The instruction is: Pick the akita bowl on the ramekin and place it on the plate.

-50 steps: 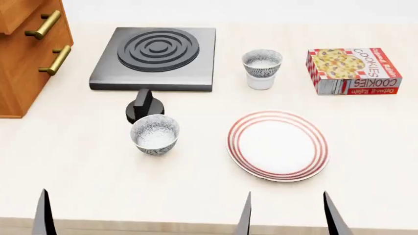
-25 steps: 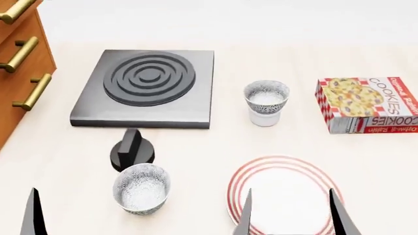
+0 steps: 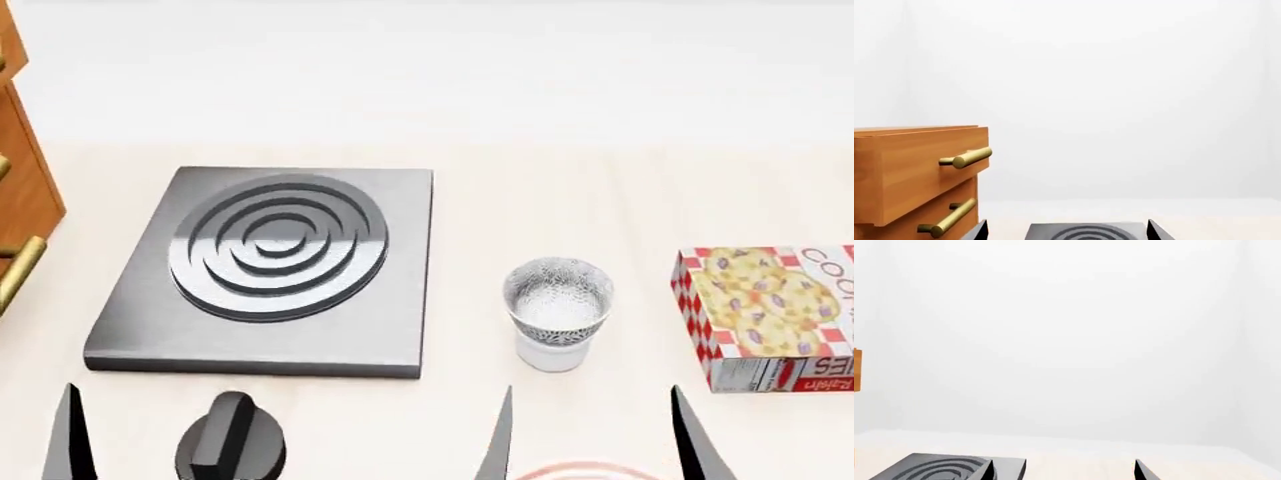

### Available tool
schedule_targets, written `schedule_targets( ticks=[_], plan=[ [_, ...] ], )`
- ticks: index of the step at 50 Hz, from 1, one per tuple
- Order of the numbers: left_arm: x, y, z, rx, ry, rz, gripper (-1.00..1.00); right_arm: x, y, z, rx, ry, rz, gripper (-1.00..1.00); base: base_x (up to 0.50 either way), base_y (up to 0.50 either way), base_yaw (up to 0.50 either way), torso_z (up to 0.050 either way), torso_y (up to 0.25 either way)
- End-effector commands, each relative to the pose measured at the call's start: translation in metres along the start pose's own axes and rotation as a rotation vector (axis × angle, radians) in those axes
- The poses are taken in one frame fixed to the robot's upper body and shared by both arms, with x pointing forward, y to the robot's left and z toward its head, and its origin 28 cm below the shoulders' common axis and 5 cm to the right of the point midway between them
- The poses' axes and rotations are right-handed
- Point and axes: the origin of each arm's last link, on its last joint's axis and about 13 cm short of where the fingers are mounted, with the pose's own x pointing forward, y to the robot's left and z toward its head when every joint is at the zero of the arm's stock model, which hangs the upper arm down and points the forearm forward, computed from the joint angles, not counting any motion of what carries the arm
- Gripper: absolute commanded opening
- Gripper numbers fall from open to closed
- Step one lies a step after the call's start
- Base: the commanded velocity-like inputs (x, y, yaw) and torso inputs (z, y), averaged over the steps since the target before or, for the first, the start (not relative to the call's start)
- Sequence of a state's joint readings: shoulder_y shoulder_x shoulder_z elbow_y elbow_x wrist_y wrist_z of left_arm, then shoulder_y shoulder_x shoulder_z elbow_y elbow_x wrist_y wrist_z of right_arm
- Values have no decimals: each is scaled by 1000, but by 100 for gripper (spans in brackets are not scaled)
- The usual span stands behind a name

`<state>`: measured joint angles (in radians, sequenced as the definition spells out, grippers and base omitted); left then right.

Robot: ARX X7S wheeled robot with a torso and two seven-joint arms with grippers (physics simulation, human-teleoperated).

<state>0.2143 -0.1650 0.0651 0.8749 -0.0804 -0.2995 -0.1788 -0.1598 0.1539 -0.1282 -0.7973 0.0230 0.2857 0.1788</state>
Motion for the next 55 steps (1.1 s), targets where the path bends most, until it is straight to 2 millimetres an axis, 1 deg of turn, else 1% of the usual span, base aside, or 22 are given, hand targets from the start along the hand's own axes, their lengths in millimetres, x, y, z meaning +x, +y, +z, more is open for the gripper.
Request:
schedule_targets(
  ticks=[1, 2, 36, 39, 55],
  plan=[
    [-1, -1, 2, -4, -8, -17, 100, 1, -1, -1, 23, 15, -6, 100, 500, 0, 0, 20, 0],
    [0, -1, 2, 13, -1, -12, 100, -1, -1, -2, 15, -17, -4, 100, 500, 0, 0, 50, 0],
    [-1, 0, 2, 4, -13, -17, 100, -2, -1, -3, 21, -5, 4, 100, 0, 0, 0, 50, 0],
    [-1, 0, 2, -1, -19, -17, 100, -2, -1, -3, 22, -5, 3, 100, 0, 0, 0, 43, -154],
    [-1, 0, 2, 1, -19, -11, 100, -2, -1, -3, 26, -4, 4, 100, 0, 0, 0, -4, -250]
  ],
)
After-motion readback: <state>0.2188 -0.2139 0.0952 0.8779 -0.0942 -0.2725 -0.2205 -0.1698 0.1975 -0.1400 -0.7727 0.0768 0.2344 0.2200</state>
